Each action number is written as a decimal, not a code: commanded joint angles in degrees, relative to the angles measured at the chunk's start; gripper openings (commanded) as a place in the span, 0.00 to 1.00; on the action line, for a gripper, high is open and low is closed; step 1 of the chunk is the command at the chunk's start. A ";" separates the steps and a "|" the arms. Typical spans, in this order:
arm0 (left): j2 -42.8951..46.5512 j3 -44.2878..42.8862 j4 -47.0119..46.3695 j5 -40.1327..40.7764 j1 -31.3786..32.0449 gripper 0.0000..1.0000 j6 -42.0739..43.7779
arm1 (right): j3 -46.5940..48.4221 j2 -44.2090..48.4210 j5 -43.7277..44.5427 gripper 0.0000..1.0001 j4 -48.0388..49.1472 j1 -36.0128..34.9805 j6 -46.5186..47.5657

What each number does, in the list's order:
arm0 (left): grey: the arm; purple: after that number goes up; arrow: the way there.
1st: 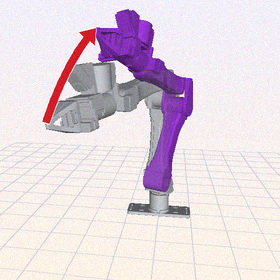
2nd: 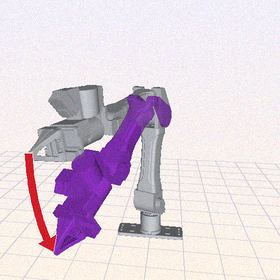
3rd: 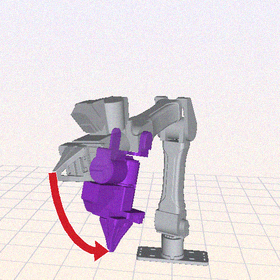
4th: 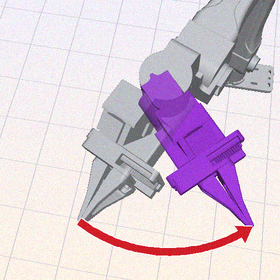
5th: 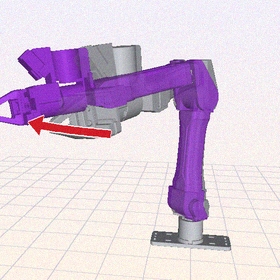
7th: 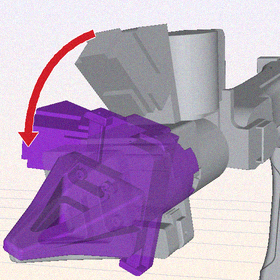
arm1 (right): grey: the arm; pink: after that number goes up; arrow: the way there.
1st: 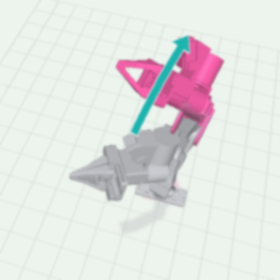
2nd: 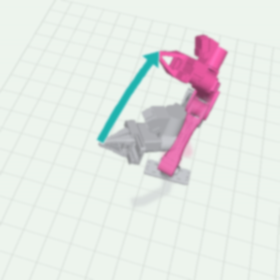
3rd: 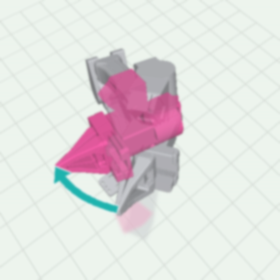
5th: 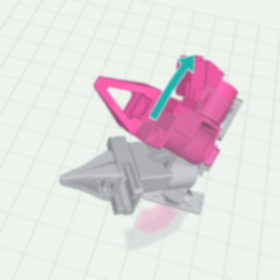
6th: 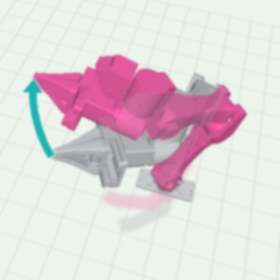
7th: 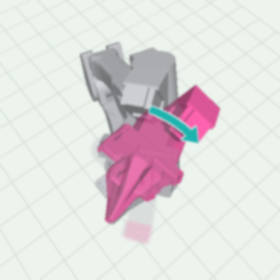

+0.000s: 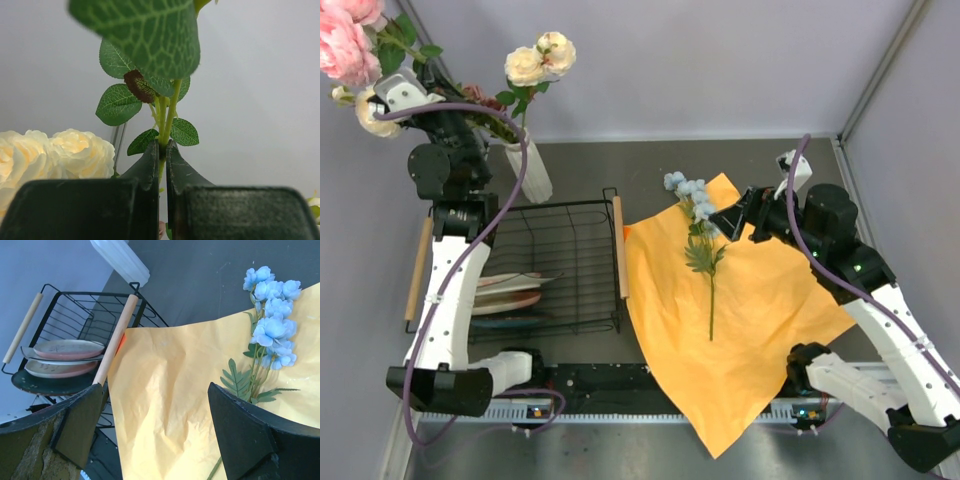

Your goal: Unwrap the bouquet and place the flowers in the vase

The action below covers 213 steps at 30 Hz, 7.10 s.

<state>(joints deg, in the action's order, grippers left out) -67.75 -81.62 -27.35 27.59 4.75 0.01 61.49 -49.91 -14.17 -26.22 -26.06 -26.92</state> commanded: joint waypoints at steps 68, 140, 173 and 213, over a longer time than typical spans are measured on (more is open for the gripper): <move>4.11 22.56 19.98 -52.60 0.43 0.53 -32.78 | -4.89 -9.32 -2.79 0.89 1.08 1.36 -0.59; -5.38 12.63 29.46 -55.37 32.95 0.61 -33.50 | -19.57 -30.87 -6.22 0.00 17.88 3.39 -0.77; -8.19 26.51 -4.01 -57.57 32.86 0.69 -64.07 | -32.05 14.48 -11.67 0.00 39.92 9.98 -27.49; -13.21 8.85 7.74 -48.17 35.85 0.00 -43.90 | -28.02 17.92 -19.06 0.42 33.97 9.98 -17.65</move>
<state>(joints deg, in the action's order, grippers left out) -86.00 -69.19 -23.75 -24.16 40.95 -54.06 27.99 -32.69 -33.21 12.38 -16.32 -50.87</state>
